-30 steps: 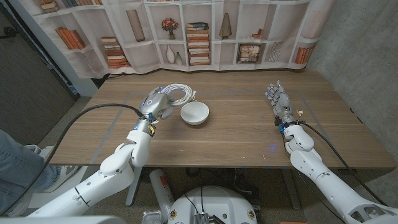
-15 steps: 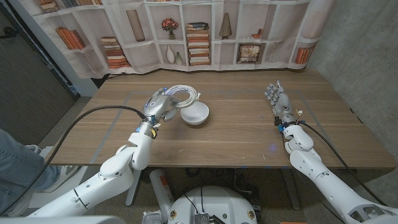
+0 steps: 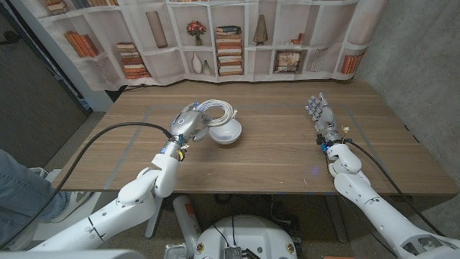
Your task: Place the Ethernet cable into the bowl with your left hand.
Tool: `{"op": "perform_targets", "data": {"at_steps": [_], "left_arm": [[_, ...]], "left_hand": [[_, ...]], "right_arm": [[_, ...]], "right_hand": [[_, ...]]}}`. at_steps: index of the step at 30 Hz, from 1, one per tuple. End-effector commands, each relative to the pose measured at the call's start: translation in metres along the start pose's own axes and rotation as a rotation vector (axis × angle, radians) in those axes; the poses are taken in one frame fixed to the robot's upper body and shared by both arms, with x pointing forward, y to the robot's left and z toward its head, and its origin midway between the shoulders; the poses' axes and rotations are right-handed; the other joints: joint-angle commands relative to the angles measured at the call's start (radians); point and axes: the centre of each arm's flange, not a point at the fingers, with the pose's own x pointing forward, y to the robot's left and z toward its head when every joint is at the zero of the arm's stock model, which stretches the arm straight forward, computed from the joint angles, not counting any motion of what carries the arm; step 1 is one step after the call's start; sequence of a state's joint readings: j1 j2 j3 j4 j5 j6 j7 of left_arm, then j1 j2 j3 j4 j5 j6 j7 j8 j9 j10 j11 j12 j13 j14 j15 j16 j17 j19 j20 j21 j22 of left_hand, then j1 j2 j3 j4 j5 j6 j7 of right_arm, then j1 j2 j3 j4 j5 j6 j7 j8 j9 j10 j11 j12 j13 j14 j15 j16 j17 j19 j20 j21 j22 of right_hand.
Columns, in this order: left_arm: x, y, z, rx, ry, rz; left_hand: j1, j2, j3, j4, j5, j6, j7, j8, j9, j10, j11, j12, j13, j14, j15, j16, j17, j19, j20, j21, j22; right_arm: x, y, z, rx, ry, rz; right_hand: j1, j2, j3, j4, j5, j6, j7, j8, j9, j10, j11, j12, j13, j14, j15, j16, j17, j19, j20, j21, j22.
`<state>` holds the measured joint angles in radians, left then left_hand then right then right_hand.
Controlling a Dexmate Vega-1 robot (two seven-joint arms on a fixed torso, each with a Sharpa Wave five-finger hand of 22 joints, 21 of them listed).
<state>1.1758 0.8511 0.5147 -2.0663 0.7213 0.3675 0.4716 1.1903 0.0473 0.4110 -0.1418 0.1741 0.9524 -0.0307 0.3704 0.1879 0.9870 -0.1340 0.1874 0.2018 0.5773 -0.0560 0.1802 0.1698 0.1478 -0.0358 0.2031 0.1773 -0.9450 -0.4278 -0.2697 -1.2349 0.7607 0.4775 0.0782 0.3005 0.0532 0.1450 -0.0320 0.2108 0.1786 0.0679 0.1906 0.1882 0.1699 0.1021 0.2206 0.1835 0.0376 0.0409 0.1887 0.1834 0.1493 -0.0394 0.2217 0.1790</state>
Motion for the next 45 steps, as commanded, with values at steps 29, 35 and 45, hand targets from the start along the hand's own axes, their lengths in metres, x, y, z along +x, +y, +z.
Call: {"op": "perform_targets", "data": {"at_steps": [29,35,45], "left_arm": [[-0.005,-0.025,0.016,-0.03,-0.068,-0.079],[-0.006,-0.028,0.019,-0.033,-0.07,-0.088],[-0.009,-0.031,0.02,-0.039,-0.065,-0.103]], "left_hand": [[-0.008,-0.004,0.019,0.012,0.006,0.1,-0.101,0.005,0.003,0.077,-0.08,0.005,0.005,-0.011,-0.139,0.004,0.005,-0.011,-0.057,-0.001,0.002],[-0.01,-0.005,0.019,0.013,0.006,0.101,-0.1,0.005,0.003,0.078,-0.08,0.005,0.006,-0.011,-0.14,0.004,0.005,-0.011,-0.055,-0.001,0.002],[-0.013,-0.007,0.02,0.014,0.007,0.103,-0.102,0.006,0.003,0.079,-0.08,0.006,0.006,-0.012,-0.14,0.004,0.005,-0.012,-0.054,-0.001,0.002]], "right_arm": [[-0.001,-0.006,0.001,0.006,0.004,-0.01],[-0.003,-0.008,0.002,0.007,0.002,-0.011],[-0.006,-0.01,0.002,0.008,0.004,-0.013]], "right_hand": [[0.008,0.0,0.003,-0.005,-0.002,0.012,0.003,0.007,0.002,0.006,-0.002,-0.001,0.006,0.009,-0.001,0.0,0.004,0.009,-0.017,-0.004,0.005],[0.007,0.0,0.002,-0.006,-0.002,0.013,0.003,0.007,0.002,0.006,0.0,0.0,0.006,0.011,-0.002,0.0,0.004,0.01,-0.018,-0.005,0.005],[0.008,0.001,0.002,-0.007,-0.002,0.014,0.003,0.007,0.002,0.007,0.0,0.0,0.006,0.011,-0.003,0.0,0.004,0.011,-0.019,-0.006,0.005]]}}
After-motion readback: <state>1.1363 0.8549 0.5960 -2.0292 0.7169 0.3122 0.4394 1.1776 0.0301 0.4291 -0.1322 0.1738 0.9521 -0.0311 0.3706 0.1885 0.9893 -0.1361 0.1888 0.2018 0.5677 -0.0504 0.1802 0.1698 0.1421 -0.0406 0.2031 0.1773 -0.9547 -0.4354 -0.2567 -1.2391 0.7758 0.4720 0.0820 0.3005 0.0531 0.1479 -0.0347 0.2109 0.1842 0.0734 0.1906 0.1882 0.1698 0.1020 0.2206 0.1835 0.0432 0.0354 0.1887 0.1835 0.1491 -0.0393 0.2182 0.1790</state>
